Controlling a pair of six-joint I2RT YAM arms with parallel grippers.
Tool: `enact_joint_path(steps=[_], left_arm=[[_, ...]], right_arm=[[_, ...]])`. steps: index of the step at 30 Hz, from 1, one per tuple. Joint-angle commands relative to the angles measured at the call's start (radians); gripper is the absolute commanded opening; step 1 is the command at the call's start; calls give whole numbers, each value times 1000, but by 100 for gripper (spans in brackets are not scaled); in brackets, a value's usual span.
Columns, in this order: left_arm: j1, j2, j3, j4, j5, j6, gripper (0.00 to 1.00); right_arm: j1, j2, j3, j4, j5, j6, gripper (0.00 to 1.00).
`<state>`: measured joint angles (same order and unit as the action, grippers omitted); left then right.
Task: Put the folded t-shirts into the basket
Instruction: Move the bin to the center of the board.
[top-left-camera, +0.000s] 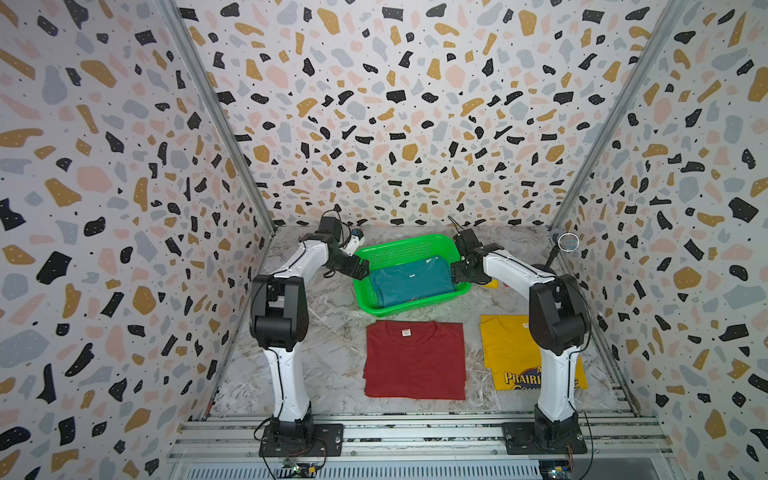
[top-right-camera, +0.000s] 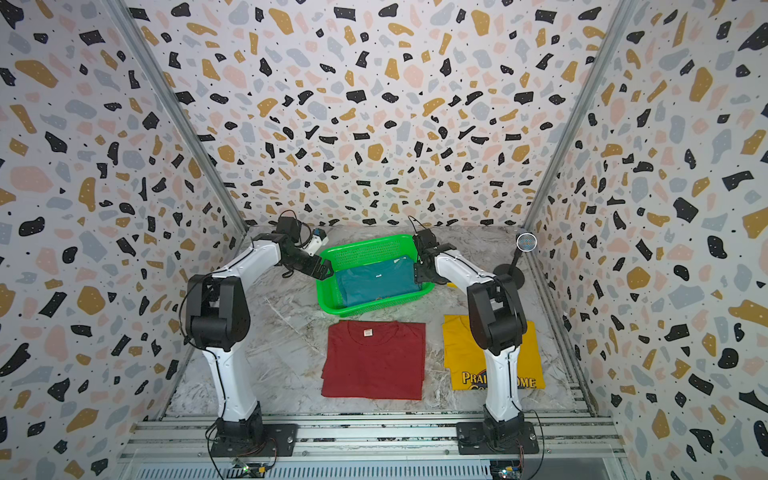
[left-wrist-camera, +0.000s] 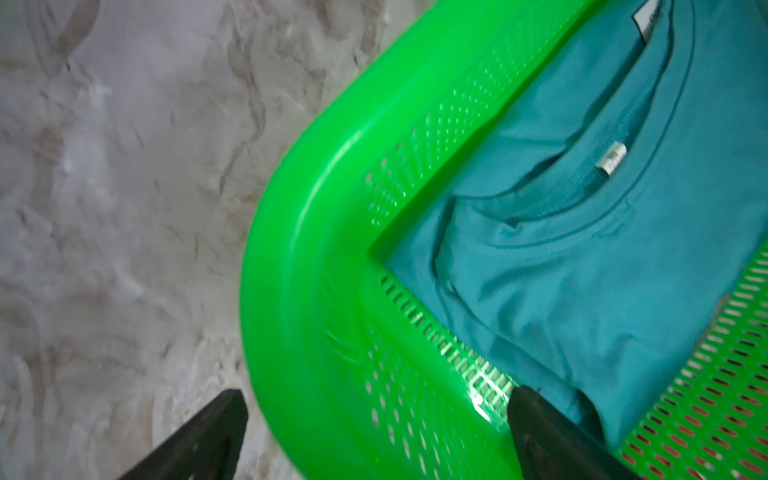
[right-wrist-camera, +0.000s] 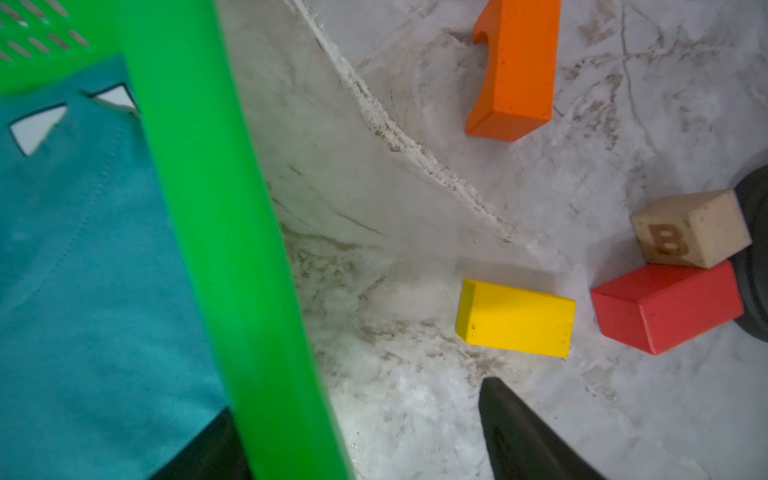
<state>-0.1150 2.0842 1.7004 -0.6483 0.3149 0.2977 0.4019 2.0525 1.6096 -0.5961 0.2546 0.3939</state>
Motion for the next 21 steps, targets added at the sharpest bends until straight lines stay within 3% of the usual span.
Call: enact_joint_path(steps=[1,11,15,21], left_arm=[[-15,53,101,15,-2,-6,99],[-36,307,497,-64,33,-16,99],[-52,359,572,-63,41,-18,99],[-71,390,651,-68,30,3,100]], right_arm=[[-1,-57,5,-16,-10,27,78],[-2,-45,50,-37,-38,39,62],[-4,-46,55,-44,-24,38,59],[-22,-48,42,-59,-8,61,45]])
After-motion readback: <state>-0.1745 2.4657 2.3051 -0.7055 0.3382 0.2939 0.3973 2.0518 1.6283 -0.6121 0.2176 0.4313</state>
